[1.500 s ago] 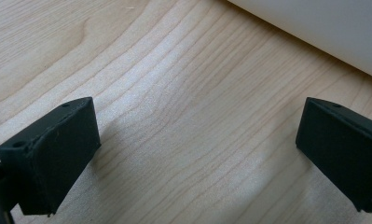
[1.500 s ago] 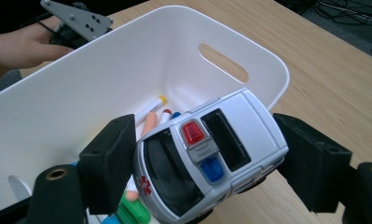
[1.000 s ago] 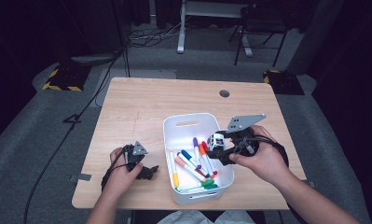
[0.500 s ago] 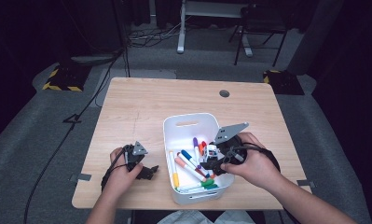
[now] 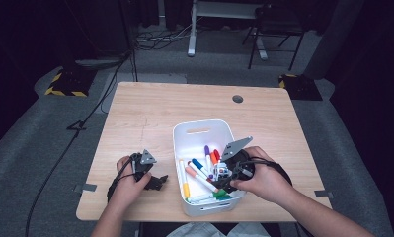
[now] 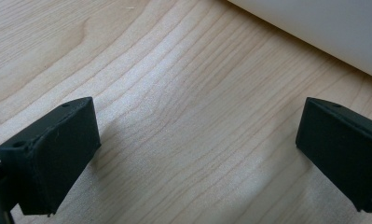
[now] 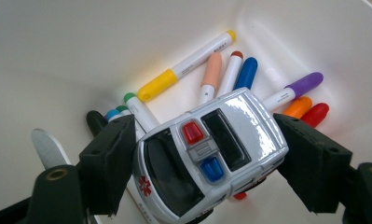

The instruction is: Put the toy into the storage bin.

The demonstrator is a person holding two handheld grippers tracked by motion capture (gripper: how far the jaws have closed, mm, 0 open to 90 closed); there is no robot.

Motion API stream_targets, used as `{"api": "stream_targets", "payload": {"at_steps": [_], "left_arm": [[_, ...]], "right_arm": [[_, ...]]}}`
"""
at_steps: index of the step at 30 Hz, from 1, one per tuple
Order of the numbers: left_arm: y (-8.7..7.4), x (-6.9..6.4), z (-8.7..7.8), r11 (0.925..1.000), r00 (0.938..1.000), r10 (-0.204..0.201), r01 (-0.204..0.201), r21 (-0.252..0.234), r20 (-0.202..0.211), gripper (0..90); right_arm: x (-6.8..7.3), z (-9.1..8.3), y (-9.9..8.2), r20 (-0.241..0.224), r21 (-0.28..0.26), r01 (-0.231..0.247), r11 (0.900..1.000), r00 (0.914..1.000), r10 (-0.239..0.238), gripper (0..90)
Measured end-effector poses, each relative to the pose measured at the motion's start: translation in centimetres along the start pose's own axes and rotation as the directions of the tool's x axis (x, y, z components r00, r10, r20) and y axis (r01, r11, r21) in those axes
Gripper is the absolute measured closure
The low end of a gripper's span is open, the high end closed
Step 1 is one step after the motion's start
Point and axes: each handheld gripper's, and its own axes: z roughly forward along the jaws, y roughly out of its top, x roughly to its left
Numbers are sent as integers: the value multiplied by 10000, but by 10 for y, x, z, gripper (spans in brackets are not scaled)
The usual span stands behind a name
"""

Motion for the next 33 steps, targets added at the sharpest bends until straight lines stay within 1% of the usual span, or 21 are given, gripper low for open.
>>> {"api": "stream_targets", "payload": {"at_steps": [1,2,3,5,6,8,10,11,15,16,17,20,21,26,27,28,29,30,31,32,33], "left_arm": [[0,0,0,10000,10000,3,-3,1,-3,0],[0,0,0,10000,10000,-20,20,-4,0,0],[0,0,0,10000,10000,-1,1,0,-1,0],[0,0,0,10000,10000,3,-3,0,-4,0],[0,0,0,10000,10000,-20,20,-3,2,0],[0,0,0,10000,10000,-2,2,0,-1,0],[0,0,0,10000,10000,0,0,1,0,0],[0,0,0,10000,10000,-18,18,-4,0,0],[0,0,0,10000,10000,-3,3,1,-1,0],[0,0,0,10000,10000,-2,2,0,-1,0],[0,0,0,10000,10000,0,0,0,-3,0],[0,0,0,10000,10000,-19,19,-2,4,0],[0,0,0,10000,10000,0,0,2,1,0],[0,0,0,10000,10000,-1,1,-1,-2,0],[0,0,0,10000,10000,-3,3,-2,1,0],[0,0,0,10000,10000,-19,19,-3,0,0],[0,0,0,10000,10000,1,-1,1,0,0],[0,0,0,10000,10000,-3,3,0,-3,0],[0,0,0,10000,10000,-6,6,-3,-1,0],[0,0,0,10000,10000,-1,1,-1,-3,0],[0,0,0,10000,10000,-18,18,-3,-2,0]], "right_arm": [[0,1,0,-33,78,53,10000,10000,-52,245],[0,2,-1,-51,22,129,9999,9999,-129,245],[0,3,-1,-72,109,84,9999,9999,-83,245],[-1,6,-1,-107,141,298,9995,9995,-297,245],[0,7,-1,-143,187,292,9994,9995,-289,245],[0,7,-1,20,334,457,9984,9989,-458,245],[0,8,-1,-47,351,409,9985,9992,-408,245],[0,8,-1,-40,455,391,9982,9992,-390,245],[2,10,-1,264,948,624,9935,9975,-652,244],[3,10,-1,274,1163,479,9921,9983,-514,243],[3,11,-1,351,1277,533,9904,9977,-583,243],[3,12,-1,449,1492,489,9876,9974,-562,242],[1,12,-2,456,1485,617,9870,9966,-692,241],[3,12,-3,362,1617,527,9854,9976,-593,232],[3,12,-3,344,1530,635,9862,9970,-695,231],[4,11,-3,322,1612,472,9858,9981,-531,231],[2,12,-3,353,1504,693,9862,9965,-754,231],[4,11,-3,292,1585,418,9865,9985,-470,229],[6,9,-3,345,1662,124,9860,9992,-184,229],[2,10,-3,315,1256,616,9902,9973,-660,229],[2,8,-2,354,1176,623,9911,9971,-669,229]]}}
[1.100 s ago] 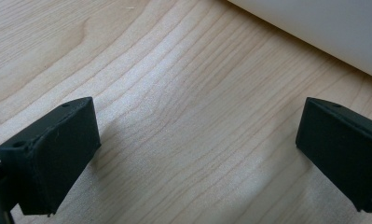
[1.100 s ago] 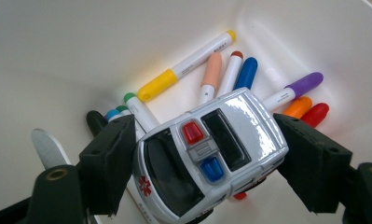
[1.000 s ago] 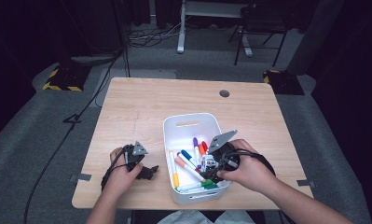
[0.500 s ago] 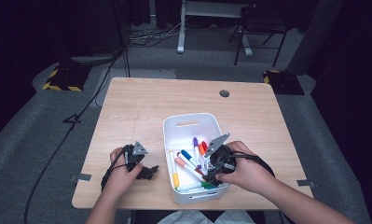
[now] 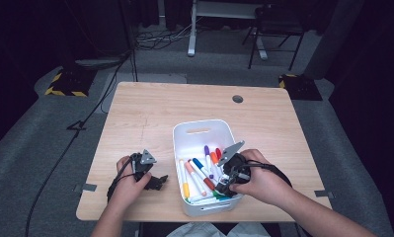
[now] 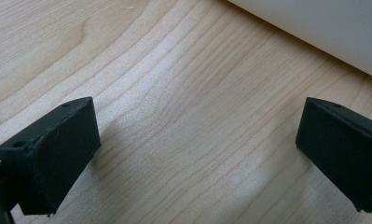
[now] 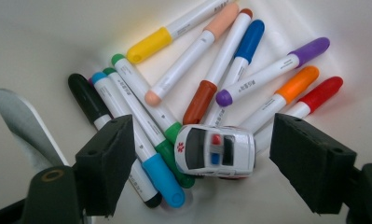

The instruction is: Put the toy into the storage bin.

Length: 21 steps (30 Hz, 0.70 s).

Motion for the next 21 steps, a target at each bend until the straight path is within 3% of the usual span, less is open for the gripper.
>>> {"api": "stream_targets", "payload": {"at_steps": [10,13,19,21], "left_arm": [[-1,0,-1,10000,10000,-49,49,32,-66,1],[-3,2,-3,9999,9997,-93,92,-49,-231,3],[-9,4,-9,9999,9991,-154,154,-9,-386,3],[-12,5,-12,9997,9988,-233,233,-5,-439,2]], "right_arm": [[-6,-24,0,59,-1219,-537,9911,9985,548,244],[-10,-31,-2,-92,-1750,-793,9814,9968,790,247],[-22,-48,-10,54,-2720,-1339,9529,9900,1407,237],[-28,-52,-14,200,-2835,-1321,9498,9894,1435,244]]}}
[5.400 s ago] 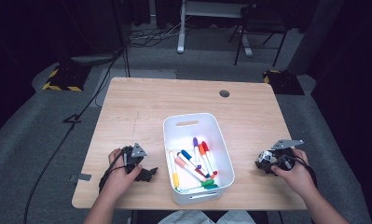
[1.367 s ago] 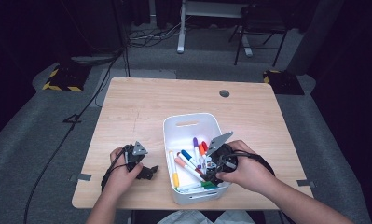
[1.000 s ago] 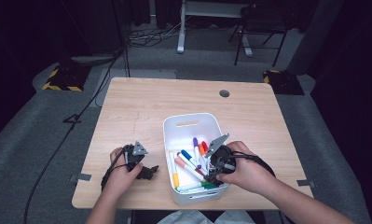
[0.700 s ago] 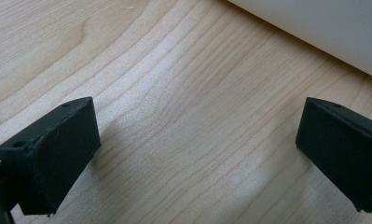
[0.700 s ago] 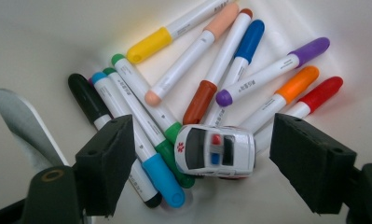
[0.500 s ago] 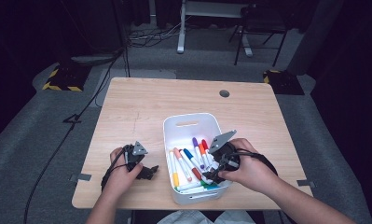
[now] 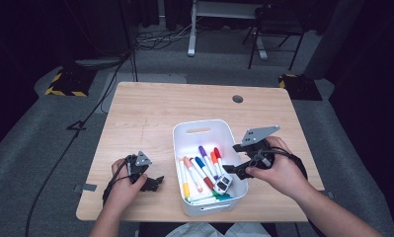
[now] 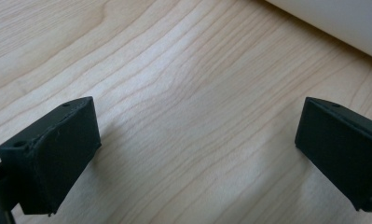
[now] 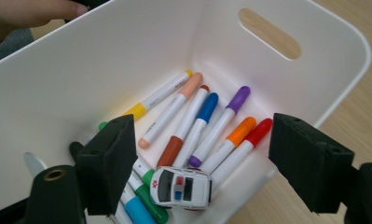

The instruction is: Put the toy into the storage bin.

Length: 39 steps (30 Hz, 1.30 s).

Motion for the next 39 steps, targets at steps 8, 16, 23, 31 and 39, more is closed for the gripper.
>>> {"api": "stream_targets", "payload": {"at_steps": [8,16,23,31,39], "left_arm": [[-8,3,-6,9999,9999,-104,104,-1,-30,2],[-13,4,-12,9997,9993,-228,227,-42,-282,2],[-14,4,-12,9997,9993,-234,234,-36,-292,1],[-14,5,-12,9998,9995,-214,214,-12,-229,2],[-14,8,-12,10000,9999,-77,77,-17,-149,2]], "right_arm": [[-26,-16,-18,592,-603,-732,9955,9953,768,242],[-53,-29,-42,1028,-978,-1456,9845,9825,1555,245],[-71,-38,-66,1520,-1293,-2024,9707,9633,2211,245],[-92,-48,-99,1989,-1280,-2773,9522,9334,2986,243],[-111,-51,-134,2369,-1254,-3376,9329,9029,3586,233]]}}
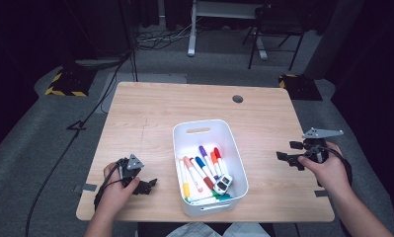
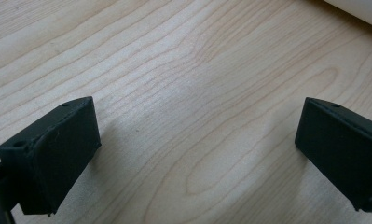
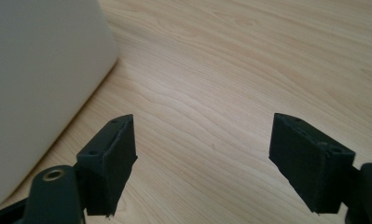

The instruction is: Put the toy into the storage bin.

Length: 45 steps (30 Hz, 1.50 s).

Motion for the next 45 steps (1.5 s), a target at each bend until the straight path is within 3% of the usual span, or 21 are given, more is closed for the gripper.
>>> {"api": "stream_targets", "payload": {"at_steps": [4,12,30,36,39,41,42,45], "left_arm": [[0,1,0,10000,9999,-96,96,23,102,2],[0,1,0,10000,10000,-35,34,-22,-87,0],[0,1,0,10000,10000,-41,41,-27,-70,0],[0,1,0,10000,10000,-43,42,-28,-70,0],[0,1,0,10000,10000,-44,44,-27,-68,0],[0,1,0,10000,10000,-44,44,-28,-68,1],[0,1,0,10000,10000,-41,40,-28,-68,1],[0,1,1,10000,10000,-46,46,-24,-43,0]], "right_arm": [[-13,1,-14,109,109,-235,9997,9997,234,224],[-32,9,-42,62,385,-158,9991,9999,155,214],[-40,30,-92,0,579,-705,9958,9975,706,215],[-35,34,-103,149,459,-284,9985,9995,278,203],[-33,35,-106,343,424,190,9989,9992,-205,189],[-30,37,-110,533,265,691,9973,9961,-704,121],[-29,40,-112,589,46,743,9972,9955,-744,96],[-27,40,-112,499,63,790,9969,9956,-792,88]]}}
